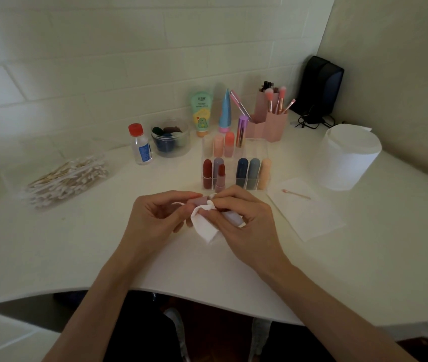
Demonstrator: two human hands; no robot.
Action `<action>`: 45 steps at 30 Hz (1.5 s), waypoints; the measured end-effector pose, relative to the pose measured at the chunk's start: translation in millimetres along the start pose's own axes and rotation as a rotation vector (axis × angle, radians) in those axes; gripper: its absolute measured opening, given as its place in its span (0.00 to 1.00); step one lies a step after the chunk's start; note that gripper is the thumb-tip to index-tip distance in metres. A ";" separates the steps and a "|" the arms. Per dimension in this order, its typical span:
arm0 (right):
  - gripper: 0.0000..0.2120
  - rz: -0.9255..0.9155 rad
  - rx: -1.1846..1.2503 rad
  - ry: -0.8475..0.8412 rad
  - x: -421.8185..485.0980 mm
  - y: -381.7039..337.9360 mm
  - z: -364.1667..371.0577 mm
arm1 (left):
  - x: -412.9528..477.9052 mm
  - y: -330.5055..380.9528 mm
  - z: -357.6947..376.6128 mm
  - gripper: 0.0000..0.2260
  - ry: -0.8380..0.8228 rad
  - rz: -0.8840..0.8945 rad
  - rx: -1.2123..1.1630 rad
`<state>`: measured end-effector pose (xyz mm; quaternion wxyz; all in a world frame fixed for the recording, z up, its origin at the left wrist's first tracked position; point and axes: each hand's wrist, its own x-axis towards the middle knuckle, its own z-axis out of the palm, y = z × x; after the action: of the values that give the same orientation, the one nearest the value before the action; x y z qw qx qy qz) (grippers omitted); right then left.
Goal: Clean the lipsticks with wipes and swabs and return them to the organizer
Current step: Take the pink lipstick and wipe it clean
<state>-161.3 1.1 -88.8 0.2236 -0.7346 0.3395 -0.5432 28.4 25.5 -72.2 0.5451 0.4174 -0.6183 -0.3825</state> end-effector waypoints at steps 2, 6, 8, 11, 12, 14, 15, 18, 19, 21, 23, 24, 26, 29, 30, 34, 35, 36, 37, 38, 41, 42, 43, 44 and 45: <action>0.07 -0.041 -0.023 0.007 -0.4 0.0 -1.1 | -0.2 -2.8 -1.7 0.12 -0.050 -0.079 -0.042; 0.06 -0.121 -0.071 0.008 -1.8 1.1 0.2 | 1.0 -6.0 -4.5 0.18 -0.134 -0.178 -0.042; 0.06 -0.139 -0.082 0.007 -2.0 2.1 -0.1 | 0.5 -3.6 -4.3 0.15 -0.115 -0.139 -0.004; 0.07 -0.121 -0.106 0.015 -0.9 2.7 3.5 | -0.7 -1.5 -3.6 0.09 -0.050 -0.066 -0.016; 0.08 -0.110 -0.099 0.016 -1.1 3.6 3.9 | -1.1 -0.5 -3.4 0.09 -0.037 -0.048 -0.015; 0.08 -0.095 -0.075 0.032 -0.8 1.9 3.6 | -1.4 0.2 -3.6 0.10 -0.033 -0.071 -0.020; 0.08 -0.096 -0.076 0.041 -1.4 -0.8 0.4 | -1.5 -0.2 -3.7 0.10 -0.045 -0.107 -0.025; 0.07 -0.067 -0.052 0.022 -3.0 5.7 5.4 | 0.2 -5.4 -7.9 0.19 -0.085 -0.245 -0.074; 0.07 -0.055 -0.067 0.014 -3.3 6.0 7.6 | 0.8 -6.8 -8.3 0.19 -0.085 -0.246 -0.054; 0.08 -0.088 -0.081 0.012 -2.3 6.3 7.8 | 1.2 -5.9 -7.8 0.14 -0.082 -0.184 -0.007; 0.08 -0.123 -0.084 0.003 -2.2 4.3 4.2 | -0.2 -1.8 -5.5 0.12 -0.046 -0.126 -0.008; 0.07 -0.108 -0.086 0.007 -1.6 3.5 3.1 | -0.8 -1.6 -4.1 0.11 -0.019 -0.105 -0.014; 0.07 -0.071 -0.074 0.007 -1.4 3.4 2.1 | -1.6 -4.9 -1.8 0.10 0.026 -0.084 0.006; 0.07 -0.081 -0.106 0.000 -1.8 3.3 2.5 | -0.3 -8.1 -1.9 0.09 0.056 -0.077 0.048; 0.07 -0.107 -0.111 0.010 -1.6 3.0 2.0 | 0.3 -7.1 -2.0 0.10 0.048 -0.087 0.033; 0.06 -0.159 -0.132 0.014 -2.1 2.7 0.1 | 0.3 -6.4 -4.1 0.19 -0.064 -0.228 -0.031; 0.07 -0.167 -0.142 0.012 -2.4 2.4 0.5 | 0.5 -8.9 -5.7 0.20 -0.085 -0.233 -0.015; 0.07 -0.176 -0.152 0.009 -2.7 2.1 0.4 | 0.8 -10.9 -7.1 0.21 -0.096 -0.221 0.005; 0.07 -0.178 -0.161 0.005 -2.9 2.1 0.1 | 1.1 -11.5 -7.6 0.20 -0.093 -0.203 0.013; 0.07 -0.176 -0.165 0.003 -3.3 2.1 0.1 | 1.2 -11.1 -7.2 0.18 -0.078 -0.182 0.008; 0.07 -0.149 -0.151 0.012 -3.5 2.5 0.3 | 0.7 -7.5 -4.9 0.10 -0.009 -0.097 -0.007; 0.07 -0.137 -0.140 0.017 -3.5 3.1 1.4 | 0.2 -7.4 -4.5 0.09 0.011 -0.072 0.001; 0.07 -0.127 -0.128 0.019 -3.5 3.3 2.4 | 0.0 -7.8 -4.4 0.10 0.028 -0.052 0.004; 0.08 -0.118 -0.115 0.022 -3.7 4.0 3.6 | -0.2 -8.2 -4.8 0.11 0.035 -0.038 0.003; 0.08 -0.107 -0.100 0.020 -3.4 3.9 3.8 | -0.3 -8.0 -4.8 0.11 0.033 -0.030 -0.002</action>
<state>-159.2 0.9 -94.9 0.1538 -0.7565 0.3287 -0.5440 34.0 22.8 -79.2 0.5497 0.4325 -0.6026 -0.3842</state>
